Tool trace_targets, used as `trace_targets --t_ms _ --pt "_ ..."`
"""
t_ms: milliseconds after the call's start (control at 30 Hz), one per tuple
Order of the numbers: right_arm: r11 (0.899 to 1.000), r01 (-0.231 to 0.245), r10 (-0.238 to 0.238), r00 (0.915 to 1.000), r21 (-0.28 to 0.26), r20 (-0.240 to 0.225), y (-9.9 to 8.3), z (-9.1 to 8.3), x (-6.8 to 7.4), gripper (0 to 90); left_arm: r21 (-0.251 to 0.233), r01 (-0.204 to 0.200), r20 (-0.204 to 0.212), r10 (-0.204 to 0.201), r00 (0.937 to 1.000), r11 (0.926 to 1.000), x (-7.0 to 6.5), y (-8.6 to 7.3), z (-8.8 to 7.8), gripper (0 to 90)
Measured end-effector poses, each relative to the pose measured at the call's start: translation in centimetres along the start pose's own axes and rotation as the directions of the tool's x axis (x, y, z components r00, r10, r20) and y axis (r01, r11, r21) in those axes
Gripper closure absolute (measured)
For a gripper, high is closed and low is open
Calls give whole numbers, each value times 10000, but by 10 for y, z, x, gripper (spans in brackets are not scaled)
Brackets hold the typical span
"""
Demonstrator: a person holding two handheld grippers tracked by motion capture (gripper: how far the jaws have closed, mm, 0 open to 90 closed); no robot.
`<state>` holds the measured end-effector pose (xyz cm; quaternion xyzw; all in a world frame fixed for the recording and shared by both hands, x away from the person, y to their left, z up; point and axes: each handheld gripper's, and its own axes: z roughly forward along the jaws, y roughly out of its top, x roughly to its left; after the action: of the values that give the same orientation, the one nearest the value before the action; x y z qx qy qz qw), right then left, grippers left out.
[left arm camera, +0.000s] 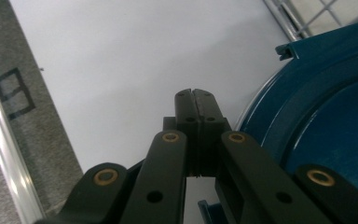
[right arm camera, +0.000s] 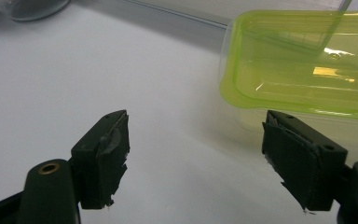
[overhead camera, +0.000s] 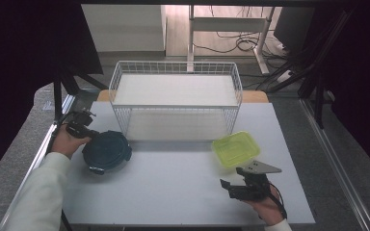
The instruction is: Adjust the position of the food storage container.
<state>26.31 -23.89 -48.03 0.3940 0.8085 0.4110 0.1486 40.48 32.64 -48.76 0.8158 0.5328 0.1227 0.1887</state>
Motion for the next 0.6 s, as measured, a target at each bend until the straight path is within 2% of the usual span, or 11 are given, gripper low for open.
trace_targets --t_ms 33,100,200,233,400,500,533,600 --pt "10000 14 -14 10000 -8 -1 0 0 0 231 -14 -20 212 20 9998 10000 -1 -1 0 900" --pt "10000 14 -14 10000 1 10 1 0 0 231 -21 -87 359 88 9993 10000 -5 -3 -1 900" --pt "10000 29 -29 10000 -13 8 1 0 0 230 -19 -190 394 191 9990 9998 -10 -4 -2 900" --pt "10000 37 -37 10000 -10 9 1 0 0 231 -38 -266 446 268 9986 9996 -16 -7 -3 900" --pt "10000 23 -23 10000 4 4 1 0 1 231 -145 -496 637 505 9967 9987 -28 -12 -5 900" --pt "10000 29 -29 10000 46 14 2 1 2 231 -188 -661 674 673 9955 9976 -39 -13 -6 900" --pt "10000 26 -26 10000 45 -3 2 1 3 231 -246 -828 867 846 9926 9963 -48 -13 -6 900" --pt "10000 35 -35 10000 25 -17 3 0 4 231 -302 -1050 942 1074 9897 9940 -58 -14 -6 900"
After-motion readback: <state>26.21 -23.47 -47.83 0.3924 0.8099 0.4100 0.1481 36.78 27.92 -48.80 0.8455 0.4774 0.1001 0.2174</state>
